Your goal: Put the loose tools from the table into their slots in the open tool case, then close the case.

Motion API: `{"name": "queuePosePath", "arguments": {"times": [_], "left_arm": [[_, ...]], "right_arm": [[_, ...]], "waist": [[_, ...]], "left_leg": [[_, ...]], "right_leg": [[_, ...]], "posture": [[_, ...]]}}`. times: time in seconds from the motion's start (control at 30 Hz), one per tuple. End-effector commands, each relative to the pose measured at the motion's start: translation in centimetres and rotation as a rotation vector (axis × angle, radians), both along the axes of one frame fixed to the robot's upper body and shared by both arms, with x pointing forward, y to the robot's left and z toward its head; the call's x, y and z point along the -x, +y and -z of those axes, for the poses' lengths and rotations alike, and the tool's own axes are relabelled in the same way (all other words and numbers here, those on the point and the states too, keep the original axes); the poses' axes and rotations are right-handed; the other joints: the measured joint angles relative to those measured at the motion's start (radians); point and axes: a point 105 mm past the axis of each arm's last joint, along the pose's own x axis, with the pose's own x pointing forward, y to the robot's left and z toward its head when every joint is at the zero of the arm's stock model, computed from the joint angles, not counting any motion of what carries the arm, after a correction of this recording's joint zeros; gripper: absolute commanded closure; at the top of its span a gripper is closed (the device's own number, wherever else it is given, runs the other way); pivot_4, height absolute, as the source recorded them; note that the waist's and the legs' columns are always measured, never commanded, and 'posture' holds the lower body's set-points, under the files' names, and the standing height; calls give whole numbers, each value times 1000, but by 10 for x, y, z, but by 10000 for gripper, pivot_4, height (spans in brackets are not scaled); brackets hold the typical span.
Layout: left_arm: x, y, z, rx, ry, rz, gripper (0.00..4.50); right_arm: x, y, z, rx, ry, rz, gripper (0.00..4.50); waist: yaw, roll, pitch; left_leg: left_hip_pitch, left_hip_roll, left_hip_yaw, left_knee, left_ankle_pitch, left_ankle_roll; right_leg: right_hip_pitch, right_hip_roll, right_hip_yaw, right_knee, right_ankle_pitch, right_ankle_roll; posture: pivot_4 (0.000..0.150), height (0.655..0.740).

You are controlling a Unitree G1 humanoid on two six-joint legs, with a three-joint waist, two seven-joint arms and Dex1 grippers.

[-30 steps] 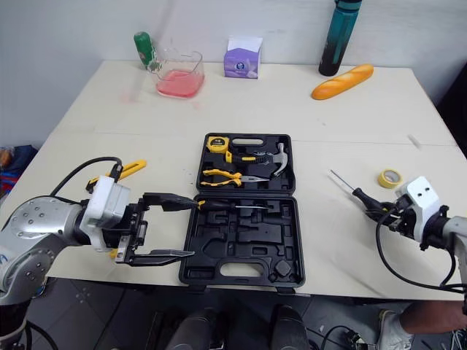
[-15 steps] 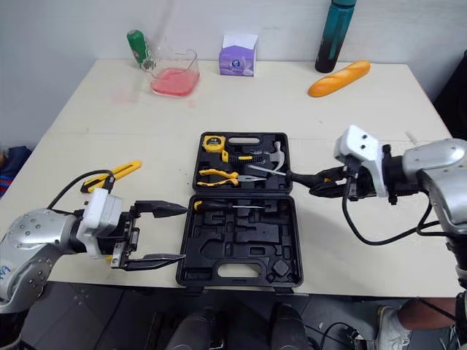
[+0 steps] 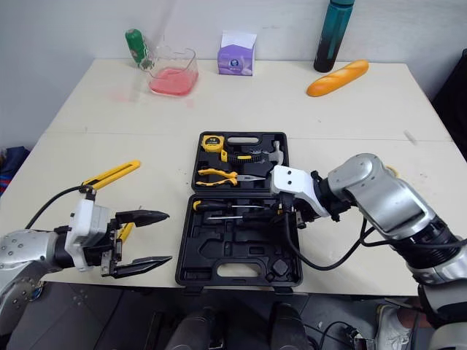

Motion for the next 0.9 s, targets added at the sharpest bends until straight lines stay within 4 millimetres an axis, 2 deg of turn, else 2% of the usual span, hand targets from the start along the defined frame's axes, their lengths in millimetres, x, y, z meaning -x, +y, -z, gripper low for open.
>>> {"name": "queuePosePath", "arguments": {"times": [0.03,0.43,0.6,0.9], "left_arm": [[3,1,-5,-23,-43,-20,0],[3,0,-1,-33,-30,-32,0],[0,1,-1,-35,-26,-30,0],[-2,3,-2,-34,-38,-40,0]], "right_arm": [[-3,4,-9,12,-61,-24,35626],[0,9,0,26,-51,-44,35626],[0,10,13,49,-44,-36,35626],[-2,7,15,60,-51,-39,35626]], "waist": [[-1,0,0],[-2,0,0],[-2,0,0],[-3,0,0]], "left_leg": [[0,0,0,0,0,0],[0,1,1,0,0,0],[0,1,1,0,0,0],[1,2,2,0,0,0]], "right_leg": [[0,0,0,0,0,0],[-1,1,1,0,0,0],[-1,1,1,0,0,0],[-1,2,2,1,0,0]], "posture": [[1500,7400],[1500,7400],[1500,7400],[1500,7400]]}}
